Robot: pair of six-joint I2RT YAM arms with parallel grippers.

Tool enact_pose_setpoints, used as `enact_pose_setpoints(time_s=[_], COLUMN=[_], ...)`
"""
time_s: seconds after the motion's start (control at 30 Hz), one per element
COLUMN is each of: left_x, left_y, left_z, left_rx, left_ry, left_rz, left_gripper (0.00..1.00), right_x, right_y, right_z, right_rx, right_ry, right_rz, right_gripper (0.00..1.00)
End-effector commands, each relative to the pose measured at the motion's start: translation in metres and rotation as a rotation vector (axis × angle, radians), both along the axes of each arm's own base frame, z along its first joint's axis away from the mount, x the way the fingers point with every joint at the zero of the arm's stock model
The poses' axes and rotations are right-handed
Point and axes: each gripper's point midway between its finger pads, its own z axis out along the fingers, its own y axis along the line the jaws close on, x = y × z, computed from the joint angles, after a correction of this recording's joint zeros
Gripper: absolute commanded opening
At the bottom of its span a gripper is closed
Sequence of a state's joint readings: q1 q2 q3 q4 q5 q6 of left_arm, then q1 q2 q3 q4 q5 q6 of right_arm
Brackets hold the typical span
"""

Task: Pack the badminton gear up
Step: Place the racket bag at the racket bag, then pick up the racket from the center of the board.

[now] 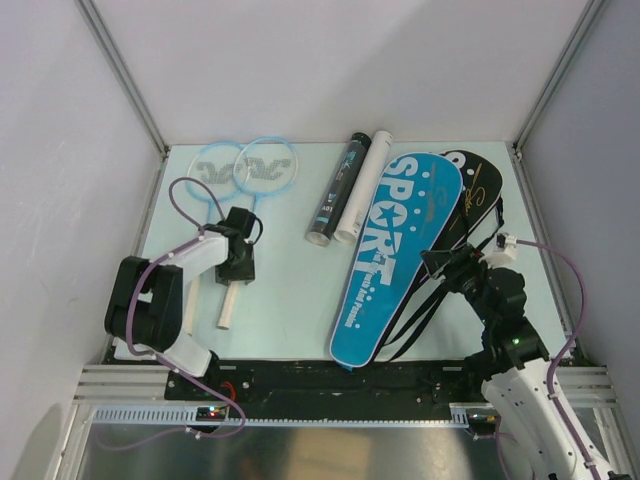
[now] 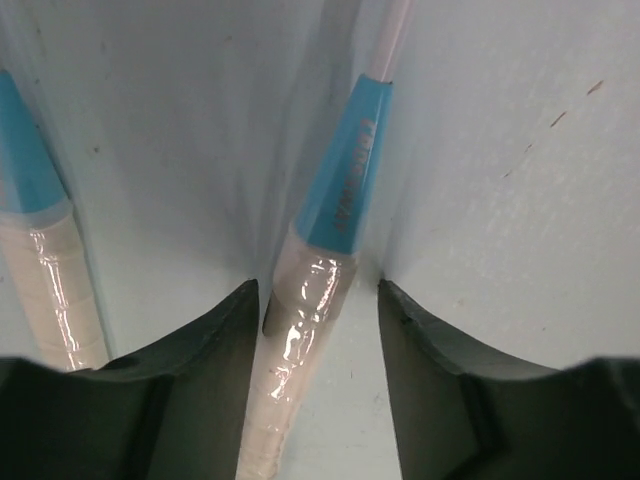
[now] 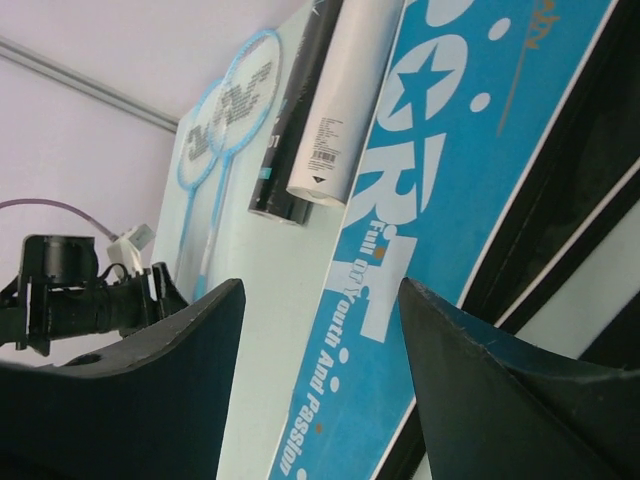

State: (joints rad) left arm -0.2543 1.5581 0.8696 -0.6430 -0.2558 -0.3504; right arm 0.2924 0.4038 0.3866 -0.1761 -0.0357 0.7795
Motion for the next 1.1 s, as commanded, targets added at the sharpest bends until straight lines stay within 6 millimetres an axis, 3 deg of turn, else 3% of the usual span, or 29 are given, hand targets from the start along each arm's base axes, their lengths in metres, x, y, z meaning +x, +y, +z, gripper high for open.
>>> enact_pose_setpoints(time_s=[0.0, 0.13, 0.23, 0.3, 0.5, 0.63, 0.73, 0.9, 1.07], left_x=[-0.003, -0.002, -0.001, 0.001, 0.012, 0.013, 0.014, 0.011, 0.007], left_y=[0.000, -0.001, -0.010, -0.017, -0.028, -0.037, -0.043, -0.052, -0.055], left_z=[-0.006, -0.006, -0.004, 0.003, 0.051, 0.076, 0.090, 0.107, 0.119], left_rx=[-0.005, -0.011, -0.058, -0.096, -0.173, -0.239, -0.288, -0.368, -0.415], left_ry=[0.026, 0.029, 0.033, 0.009, -0.166, -0.261, -0.330, -0.445, -0.520], left_rz=[0.046, 0.041, 0.017, 0.008, -0.012, -0.031, -0.045, -0.059, -0.058], left_gripper=[0.50, 0.31, 0.10, 0.03, 0.00, 0.00, 0.00, 0.00, 0.00], right_x=[-0.004, -0.005, -0.006, -0.007, -0.010, -0.011, -0.011, -0.008, 0.014], right_y=[-0.001, 0.007, 0.013, 0.016, 0.029, 0.052, 0.084, 0.160, 0.230], right_z=[0.011, 0.014, 0.015, 0.016, 0.023, 0.027, 0.029, 0.042, 0.056], right_rx=[-0.026, -0.012, -0.003, 0.009, 0.063, 0.110, 0.100, 0.003, 0.061], right_ry=[-0.025, -0.020, 0.001, 0.011, 0.014, 0.032, 0.056, 0.041, 0.031], right_rz=[0.028, 0.069, 0.100, 0.113, 0.140, 0.175, 0.224, 0.362, 0.429], right_gripper=[0.67, 0.67, 0.66, 0.66, 0.64, 0.63, 0.63, 0.66, 0.64])
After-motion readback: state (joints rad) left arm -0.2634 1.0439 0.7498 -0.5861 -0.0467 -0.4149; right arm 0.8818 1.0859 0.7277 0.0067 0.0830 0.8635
